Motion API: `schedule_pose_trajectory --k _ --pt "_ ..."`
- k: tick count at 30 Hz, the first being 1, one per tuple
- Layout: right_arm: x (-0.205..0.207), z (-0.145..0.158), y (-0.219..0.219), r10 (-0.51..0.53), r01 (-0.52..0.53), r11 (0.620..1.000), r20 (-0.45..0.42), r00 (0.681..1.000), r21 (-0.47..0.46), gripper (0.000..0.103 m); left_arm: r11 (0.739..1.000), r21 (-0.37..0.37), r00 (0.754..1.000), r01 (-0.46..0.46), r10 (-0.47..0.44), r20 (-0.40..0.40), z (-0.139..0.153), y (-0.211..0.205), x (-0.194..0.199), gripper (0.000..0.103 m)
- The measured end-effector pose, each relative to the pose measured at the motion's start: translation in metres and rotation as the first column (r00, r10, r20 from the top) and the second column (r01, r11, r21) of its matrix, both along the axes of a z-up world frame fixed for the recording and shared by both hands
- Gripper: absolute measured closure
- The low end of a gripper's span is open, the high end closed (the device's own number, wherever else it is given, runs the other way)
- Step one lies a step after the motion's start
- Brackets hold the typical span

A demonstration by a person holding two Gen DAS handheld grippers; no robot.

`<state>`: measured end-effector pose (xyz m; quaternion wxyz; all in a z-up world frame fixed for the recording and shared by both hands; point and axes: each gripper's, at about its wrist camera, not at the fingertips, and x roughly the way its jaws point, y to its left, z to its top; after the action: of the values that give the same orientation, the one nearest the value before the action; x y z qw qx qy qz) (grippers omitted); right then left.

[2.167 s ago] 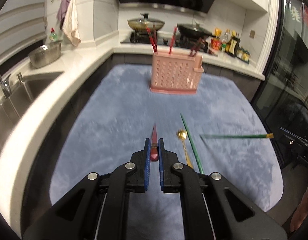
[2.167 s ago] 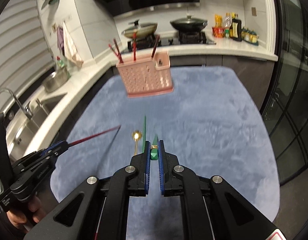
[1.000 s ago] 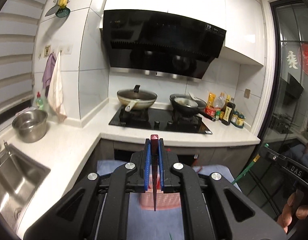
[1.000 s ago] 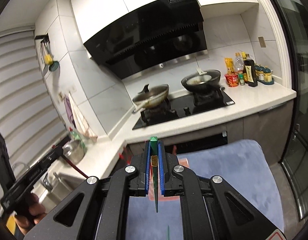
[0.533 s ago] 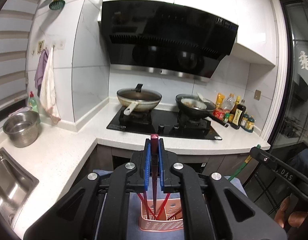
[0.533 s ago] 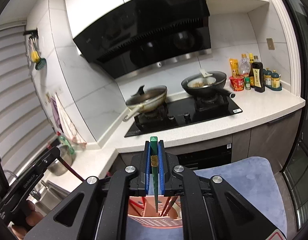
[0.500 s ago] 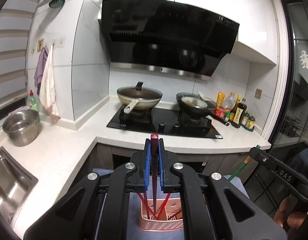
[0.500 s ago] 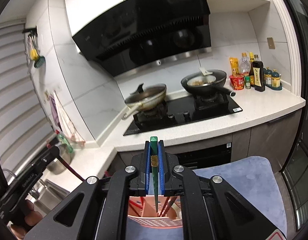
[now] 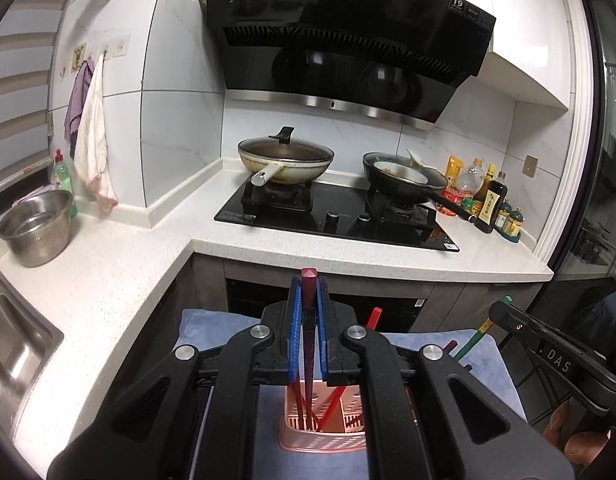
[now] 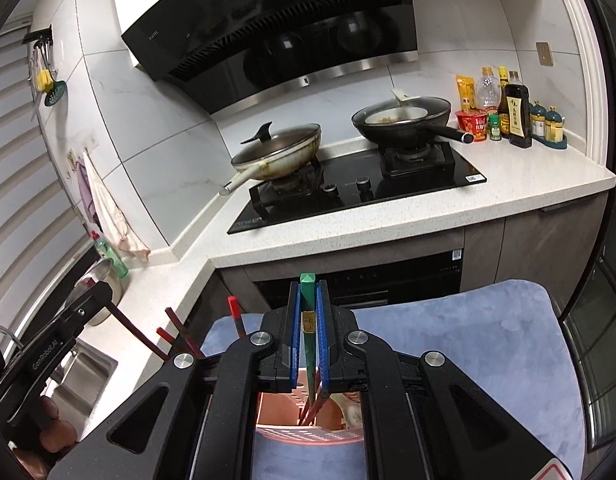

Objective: Organize utensils
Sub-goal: 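Lift and carry the red and green chopsticks over the pink holder with both tools, then open both tools to drop the chopsticks into the pink holder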

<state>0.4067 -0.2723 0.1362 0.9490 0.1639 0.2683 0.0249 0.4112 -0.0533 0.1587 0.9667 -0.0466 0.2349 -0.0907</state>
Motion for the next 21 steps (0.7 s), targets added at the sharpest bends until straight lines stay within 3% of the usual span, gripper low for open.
schedule_pose_trajectory --k 5,7,14,21 --pt "0.004 -0.005 0.002 0.011 -0.011 1.0 -0.023 1.0 -0.005 0.096 1.0 0.0 1.0 -0.019 0.019 -0.016 -0.004 0.001 0.003 0.095" --pt "0.002 -0.005 0.004 0.004 -0.005 1.0 -0.018 1.0 -0.011 0.086 1.0 0.001 0.999 -0.028 0.028 -0.017 -0.004 0.002 0.003 0.095" --pt "-0.006 0.001 0.008 0.006 -0.006 1.0 -0.002 1.0 -0.029 0.086 0.999 -0.004 0.999 -0.039 0.039 -0.022 -0.005 0.006 -0.002 0.086" --pt "-0.016 0.005 0.011 0.012 -0.012 0.999 0.004 1.0 -0.03 0.086 0.999 0.001 0.999 -0.037 0.037 -0.013 0.0 0.007 -0.012 0.086"
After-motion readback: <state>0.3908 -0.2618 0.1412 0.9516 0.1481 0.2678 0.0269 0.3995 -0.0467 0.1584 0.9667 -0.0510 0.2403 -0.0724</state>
